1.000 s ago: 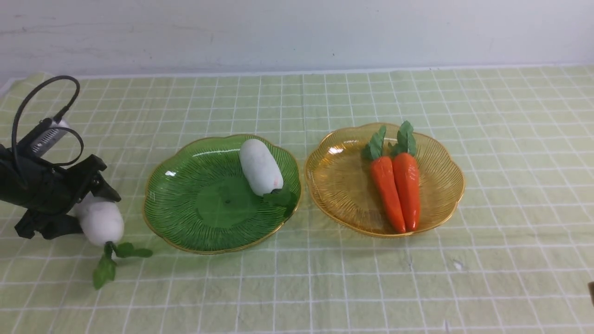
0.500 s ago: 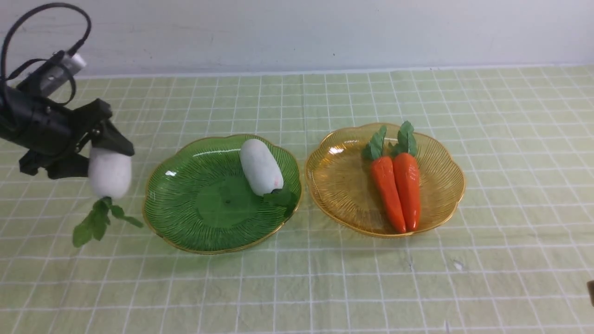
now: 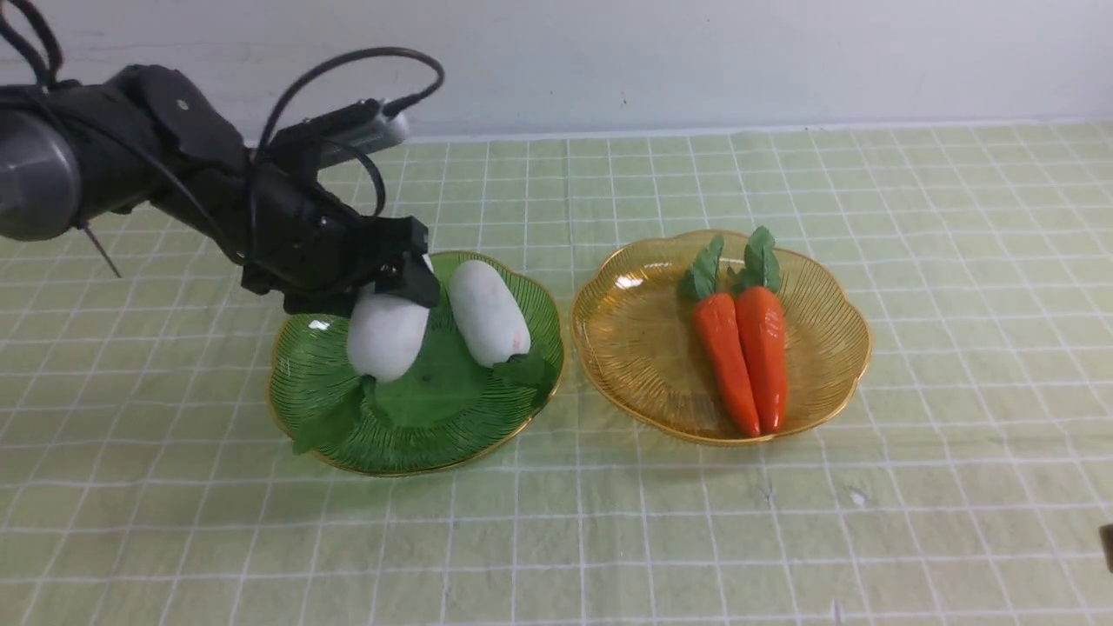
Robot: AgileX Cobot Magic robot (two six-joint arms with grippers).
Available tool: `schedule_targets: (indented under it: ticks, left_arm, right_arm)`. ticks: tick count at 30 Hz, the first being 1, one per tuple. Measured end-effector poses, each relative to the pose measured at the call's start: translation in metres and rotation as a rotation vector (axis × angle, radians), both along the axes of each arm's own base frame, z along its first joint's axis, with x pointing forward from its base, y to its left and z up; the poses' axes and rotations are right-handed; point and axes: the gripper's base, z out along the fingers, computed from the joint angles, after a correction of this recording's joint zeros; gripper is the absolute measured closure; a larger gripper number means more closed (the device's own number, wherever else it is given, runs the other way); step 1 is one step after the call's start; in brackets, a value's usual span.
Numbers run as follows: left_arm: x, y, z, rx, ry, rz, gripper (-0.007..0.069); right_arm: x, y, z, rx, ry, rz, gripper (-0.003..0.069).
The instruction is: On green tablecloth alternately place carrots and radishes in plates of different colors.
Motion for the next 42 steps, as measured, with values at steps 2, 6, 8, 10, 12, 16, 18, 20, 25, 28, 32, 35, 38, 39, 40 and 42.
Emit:
schedule_targets:
  ticks: [2,6,8,10,12,16,18,20,25,28,32,35,38,39,40,42]
  left_arm:
    - [0.000,-0.006,0.000,0.021,-0.024,-0.016,0.0146]
    - [0.002,-0.009,0.001,0.033,-0.048,-0.018,0.0146]
    - [0.002,-0.008,0.001,0.039,-0.049,-0.020,0.0135]
    - [0.002,-0.008,0.000,0.042,-0.049,-0.021,0.0113]
    - [0.002,-0.008,0.000,0.042,-0.049,-0.021,0.0081]
    - [0.002,-0.008,0.000,0.042,-0.050,-0.021,0.0041]
    - [0.002,-0.008,0.000,0.043,-0.050,-0.021,0.0041]
    - [0.002,-0.008,0.000,0.043,-0.050,-0.021,0.0041]
    - [0.001,-0.008,0.000,0.043,-0.046,-0.023,0.0041]
    - [0.001,-0.008,0.000,0.043,-0.045,-0.024,0.0041]
    - [0.001,-0.008,0.000,0.043,-0.041,-0.026,0.0048]
    - [0.000,-0.008,0.000,0.042,-0.030,-0.033,0.0117]
    - [-0.002,-0.009,0.005,0.039,-0.015,-0.052,0.0310]
    - [-0.003,-0.010,0.008,0.038,-0.013,-0.058,0.0375]
    - [-0.004,-0.010,0.011,0.036,-0.013,-0.065,0.0428]
    - [-0.007,-0.010,0.020,0.035,-0.019,-0.078,0.0539]
  right_arm:
    - [0.000,0.000,0.000,0.000,0.000,0.000,0.0571]
    - [0.000,0.000,0.000,0.000,0.000,0.000,0.0571]
    - [-0.001,0.000,0.000,0.000,-0.004,0.000,0.0571]
    - [-0.003,0.000,0.001,-0.001,-0.012,0.000,0.0571]
    - [-0.009,0.000,0.004,-0.002,-0.033,0.003,0.0571]
    - [-0.034,-0.002,0.012,-0.009,-0.118,0.000,0.0571]
    - [-0.049,-0.004,0.016,-0.012,-0.178,-0.012,0.0571]
    - [-0.064,-0.006,0.020,-0.017,-0.249,-0.028,0.0571]
    - [-0.096,-0.011,0.023,-0.040,-0.400,-0.047,0.0571]
    - [-0.110,-0.013,0.014,-0.034,-0.534,-0.074,0.0571]
    - [-0.105,-0.015,-0.002,0.001,-0.656,-0.118,0.0571]
    - [-0.097,-0.015,-0.011,0.035,-0.696,-0.140,0.0571]
    - [-0.087,-0.016,-0.016,0.071,-0.760,-0.175,0.0573]
    - [-0.086,-0.017,-0.017,0.077,-0.779,-0.184,0.0577]
    - [-0.085,-0.017,-0.017,0.080,-0.801,-0.193,0.0586]
    - [-0.083,-0.018,-0.016,0.088,-0.834,-0.207,0.0610]
